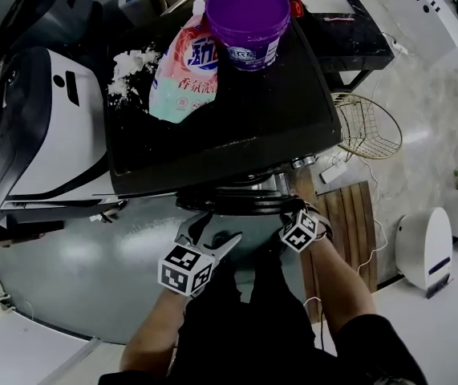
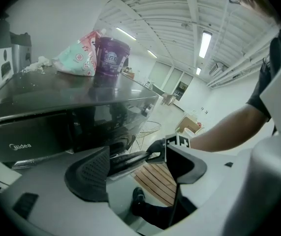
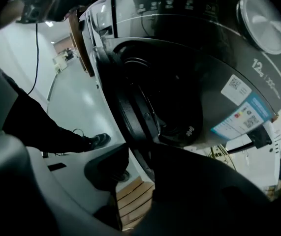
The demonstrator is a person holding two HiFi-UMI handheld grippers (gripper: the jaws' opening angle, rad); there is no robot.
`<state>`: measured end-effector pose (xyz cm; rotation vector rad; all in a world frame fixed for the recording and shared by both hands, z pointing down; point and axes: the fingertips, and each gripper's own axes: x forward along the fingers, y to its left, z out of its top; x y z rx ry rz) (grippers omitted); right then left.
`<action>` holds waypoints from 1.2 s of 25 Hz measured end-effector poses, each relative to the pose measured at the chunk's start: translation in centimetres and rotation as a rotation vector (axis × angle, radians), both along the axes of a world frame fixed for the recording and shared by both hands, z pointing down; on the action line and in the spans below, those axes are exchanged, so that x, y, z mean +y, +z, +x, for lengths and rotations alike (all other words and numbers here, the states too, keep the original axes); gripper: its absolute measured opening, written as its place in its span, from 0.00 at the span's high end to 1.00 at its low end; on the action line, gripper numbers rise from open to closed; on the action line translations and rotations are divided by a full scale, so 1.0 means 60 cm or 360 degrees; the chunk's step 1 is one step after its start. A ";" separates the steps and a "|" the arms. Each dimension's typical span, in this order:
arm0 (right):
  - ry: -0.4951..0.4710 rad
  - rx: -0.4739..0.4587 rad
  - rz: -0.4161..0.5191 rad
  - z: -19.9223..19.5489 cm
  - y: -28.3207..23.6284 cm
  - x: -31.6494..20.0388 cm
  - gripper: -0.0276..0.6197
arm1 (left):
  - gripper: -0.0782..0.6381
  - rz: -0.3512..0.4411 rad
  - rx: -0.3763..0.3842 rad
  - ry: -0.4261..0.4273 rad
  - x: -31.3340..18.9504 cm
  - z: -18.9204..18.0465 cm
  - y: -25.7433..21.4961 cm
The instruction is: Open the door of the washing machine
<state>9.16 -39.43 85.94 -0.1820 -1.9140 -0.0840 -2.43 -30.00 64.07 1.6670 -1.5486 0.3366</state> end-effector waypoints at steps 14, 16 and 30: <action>0.0528 0.0155 -0.0114 0.088 0.013 0.127 0.68 | 0.37 0.0085 0.0022 0.0053 0.062 -0.015 -0.031; 0.0599 0.0169 -0.0157 0.095 0.008 0.147 0.68 | 0.37 0.0105 0.0018 0.0076 0.078 -0.023 -0.040; 0.0691 -0.0254 -0.0178 0.068 -0.147 0.214 0.67 | 0.39 0.0219 -0.0023 0.0017 0.152 -0.030 -0.099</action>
